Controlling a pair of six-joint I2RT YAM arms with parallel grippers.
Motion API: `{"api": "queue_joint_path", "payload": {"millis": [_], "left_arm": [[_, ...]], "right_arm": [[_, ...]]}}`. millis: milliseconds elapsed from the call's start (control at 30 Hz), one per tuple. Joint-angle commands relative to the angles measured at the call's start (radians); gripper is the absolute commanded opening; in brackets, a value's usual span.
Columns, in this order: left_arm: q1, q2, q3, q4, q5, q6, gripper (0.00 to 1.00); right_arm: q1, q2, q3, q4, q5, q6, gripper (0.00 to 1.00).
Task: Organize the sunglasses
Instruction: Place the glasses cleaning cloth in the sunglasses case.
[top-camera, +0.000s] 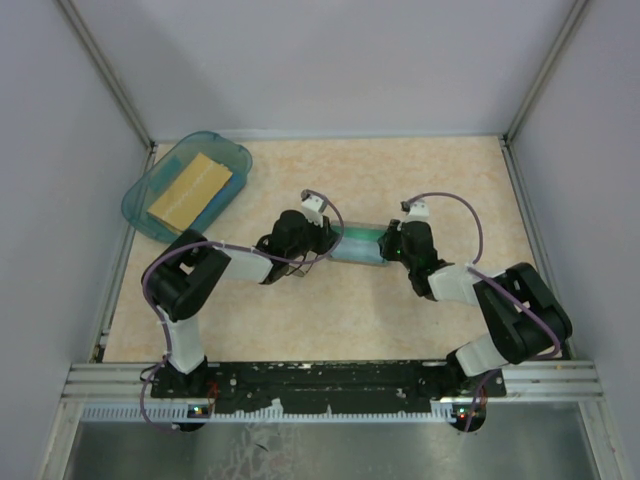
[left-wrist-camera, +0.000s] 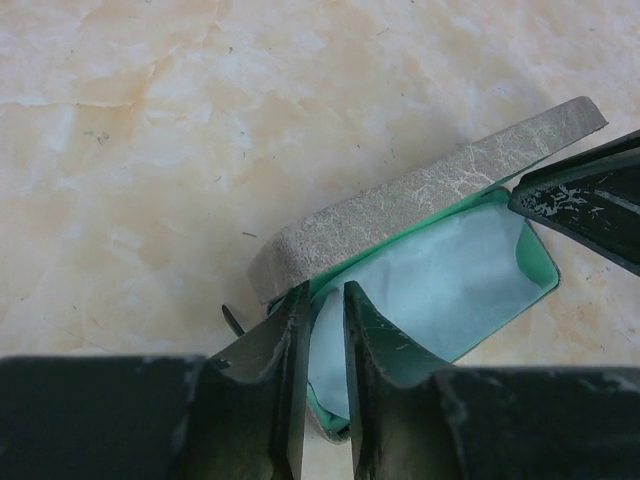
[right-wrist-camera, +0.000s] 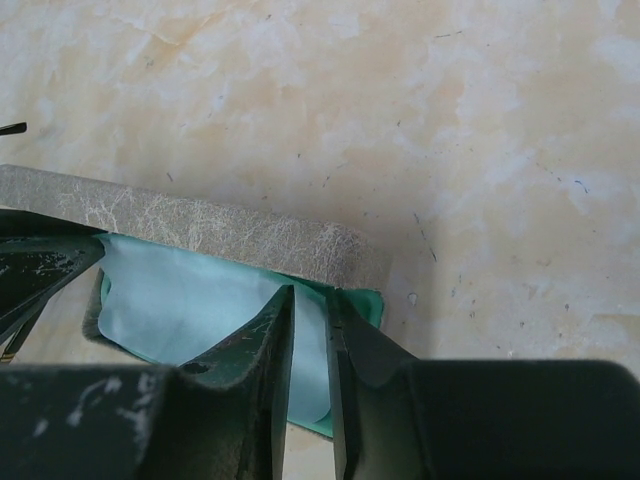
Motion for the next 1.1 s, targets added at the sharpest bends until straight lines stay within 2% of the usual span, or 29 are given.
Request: {"api": "queue_joint_path", "payload": {"millis": [0,500,800,1067], "left_arm": [[0.005,0.003,0.024,0.008,0.009,-0.008,0.27],[0.005,-0.081,-0.017,-0.021,-0.044,-0.011,0.54],[0.005,-0.131,-0.062,-0.001,0.022,-0.023,0.56],[0.004,-0.230,-0.144,-0.007,0.000,-0.040,0.56]], "right_arm": [[-0.009,-0.014,0.036,0.032,0.008,-0.009,0.21],[-0.009,-0.107,0.017,-0.015,0.020,-0.016,0.22],[-0.009,-0.175,-0.006,-0.056,0.001,-0.019,0.24],[-0.007,-0.268,-0.033,-0.108,-0.006,-0.013,0.39]]}}
